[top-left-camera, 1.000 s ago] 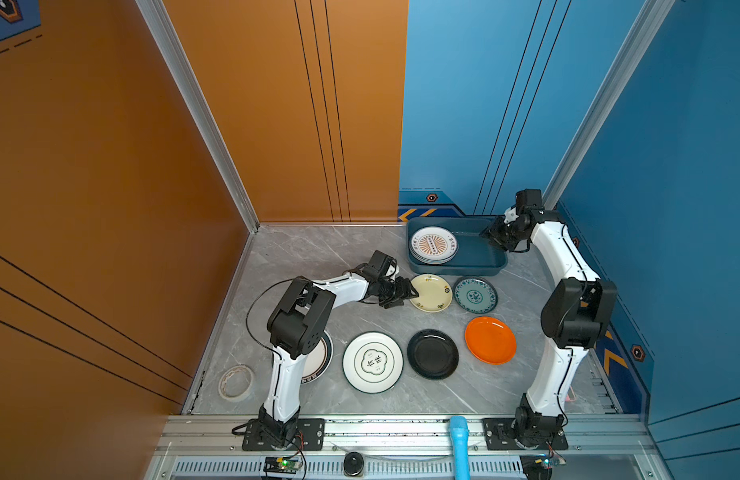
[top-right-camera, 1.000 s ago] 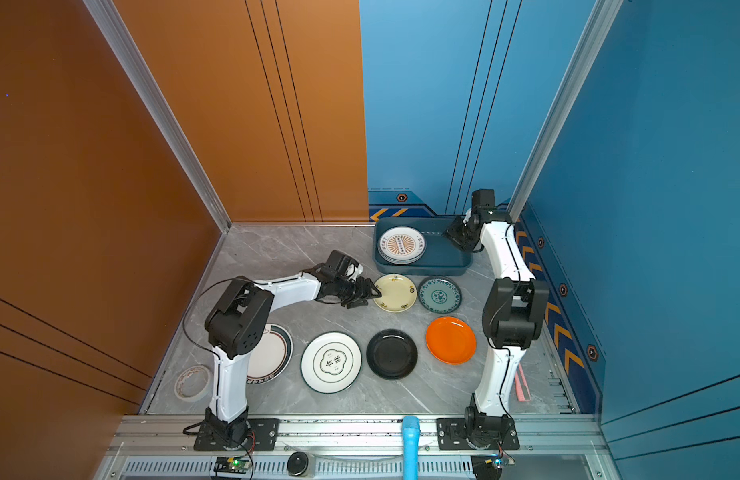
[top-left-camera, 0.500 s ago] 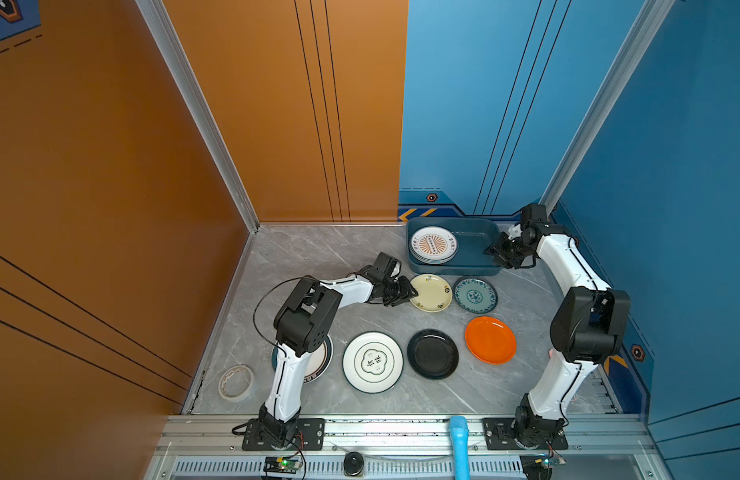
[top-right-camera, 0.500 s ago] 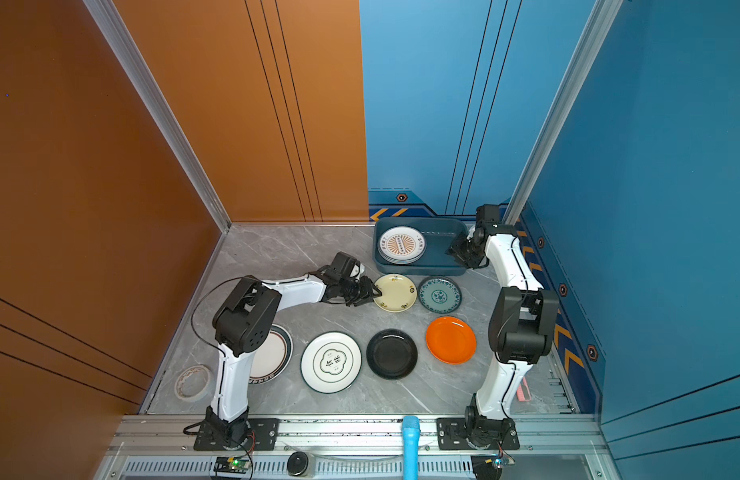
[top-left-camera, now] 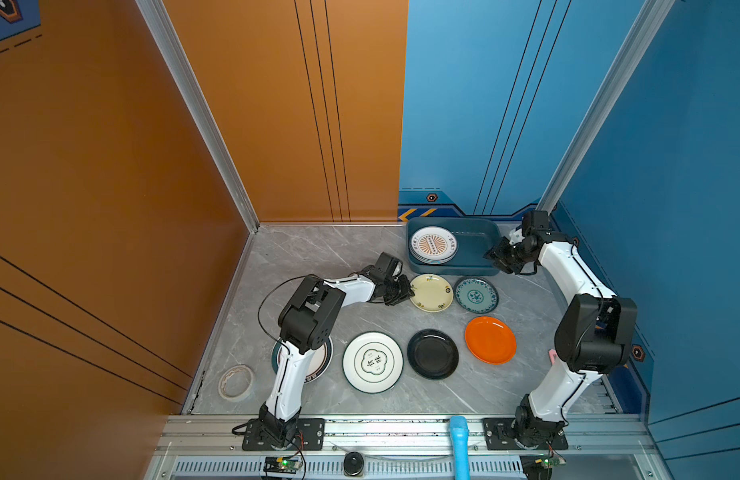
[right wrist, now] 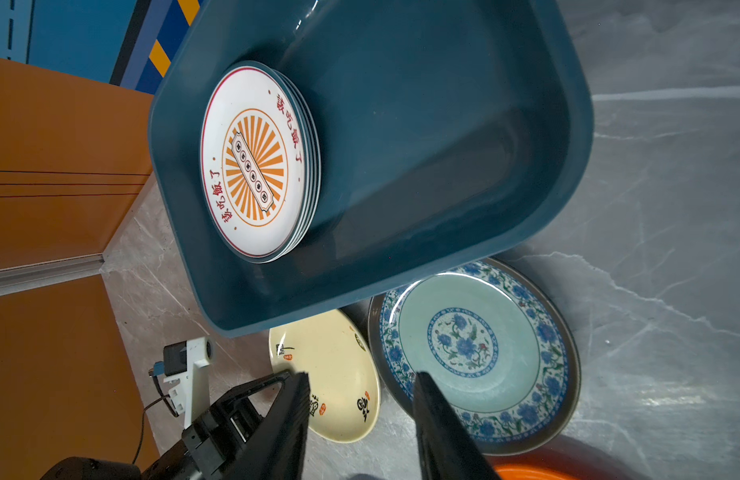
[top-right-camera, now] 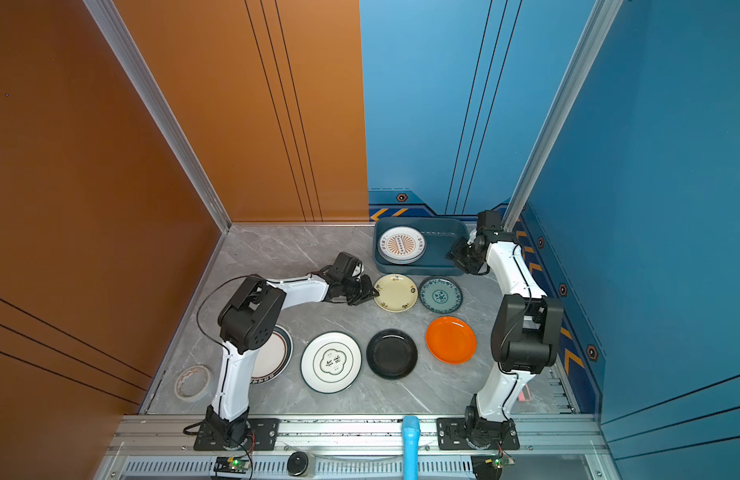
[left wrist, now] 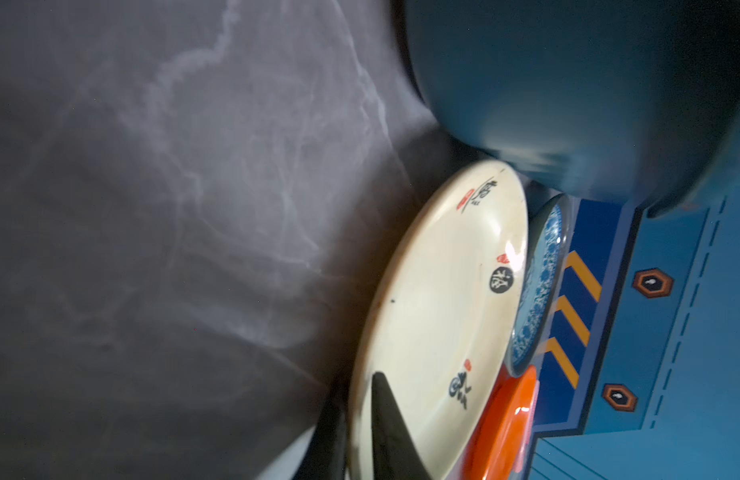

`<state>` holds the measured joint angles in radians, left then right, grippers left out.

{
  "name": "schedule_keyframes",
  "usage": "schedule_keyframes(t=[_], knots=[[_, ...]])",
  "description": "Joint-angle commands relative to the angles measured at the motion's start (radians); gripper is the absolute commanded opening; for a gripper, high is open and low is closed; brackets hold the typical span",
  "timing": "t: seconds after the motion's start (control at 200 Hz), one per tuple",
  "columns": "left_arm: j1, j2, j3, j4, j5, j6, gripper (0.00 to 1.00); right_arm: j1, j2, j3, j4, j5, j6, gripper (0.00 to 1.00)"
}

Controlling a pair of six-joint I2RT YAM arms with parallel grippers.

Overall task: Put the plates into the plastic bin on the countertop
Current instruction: 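Grasp the cream calligraphy plate edge with left gripper while right gripper withdraws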

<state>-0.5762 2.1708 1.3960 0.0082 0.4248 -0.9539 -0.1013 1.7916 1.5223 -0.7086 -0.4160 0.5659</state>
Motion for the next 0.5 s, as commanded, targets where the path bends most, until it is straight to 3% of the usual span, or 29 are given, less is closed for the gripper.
schedule_keyframes(t=[0.0,0.145,0.496], knots=[[-0.005,0.025,-0.039,-0.016,-0.032,-0.008,0.09,-0.01,-0.04,-0.017,0.024,-0.01,0.012,0.44],[0.0,0.007,-0.059,-0.014,-0.029,0.002,0.0,-0.009,-0.041,-0.015,0.029,-0.016,0.015,0.44],[0.042,-0.153,-0.165,-0.078,-0.033,0.061,0.0,0.003,-0.034,-0.003,0.026,-0.038,0.025,0.44]])
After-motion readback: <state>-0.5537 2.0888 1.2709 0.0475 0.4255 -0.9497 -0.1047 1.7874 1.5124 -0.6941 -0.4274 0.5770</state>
